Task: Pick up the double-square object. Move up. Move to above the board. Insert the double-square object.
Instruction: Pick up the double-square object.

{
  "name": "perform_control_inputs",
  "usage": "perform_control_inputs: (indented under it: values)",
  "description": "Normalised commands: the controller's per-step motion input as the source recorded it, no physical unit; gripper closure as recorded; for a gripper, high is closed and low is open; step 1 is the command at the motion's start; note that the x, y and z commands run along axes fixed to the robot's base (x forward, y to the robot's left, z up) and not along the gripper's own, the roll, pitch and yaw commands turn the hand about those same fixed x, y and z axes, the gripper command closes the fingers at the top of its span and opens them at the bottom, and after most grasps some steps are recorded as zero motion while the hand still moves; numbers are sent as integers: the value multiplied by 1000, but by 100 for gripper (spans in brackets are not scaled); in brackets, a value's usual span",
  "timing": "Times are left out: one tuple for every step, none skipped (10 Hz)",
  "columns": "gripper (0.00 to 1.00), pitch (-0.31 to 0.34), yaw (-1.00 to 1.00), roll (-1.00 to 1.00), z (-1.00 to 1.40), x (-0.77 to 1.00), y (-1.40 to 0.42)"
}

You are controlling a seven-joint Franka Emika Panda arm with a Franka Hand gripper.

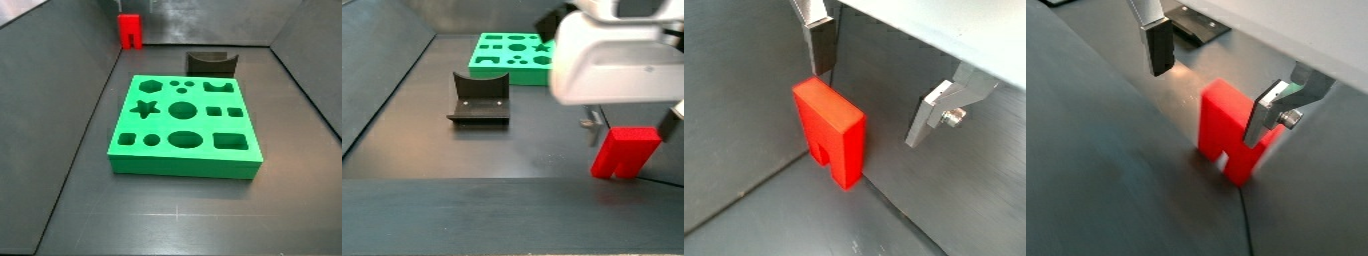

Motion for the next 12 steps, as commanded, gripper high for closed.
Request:
perform_control_inputs:
  values:
    - [0,-196,-20,0,-77,-803,40]
    - [0,-251,0,-59,-83,-563,9]
    - [0,-139,63,-11,-280,0,-49]
    - [0,-221,0,-143,-500,69,0]
    - [0,-246,0,-203,-486,240,0]
    - [0,-274,-26,-211,-360,254,40]
    - [0,-241,-117,-169,-200,97,37]
    - [0,-256,-217,-193,-23,0,0]
    - [0,-339,-403,-247,0,-57,0]
    - [0,-376,-589,-259,0,-120,-14]
    - [0,-344,-594,-219,14,-180,-17]
    - [0,-260,-237,-51,0,-420,-37]
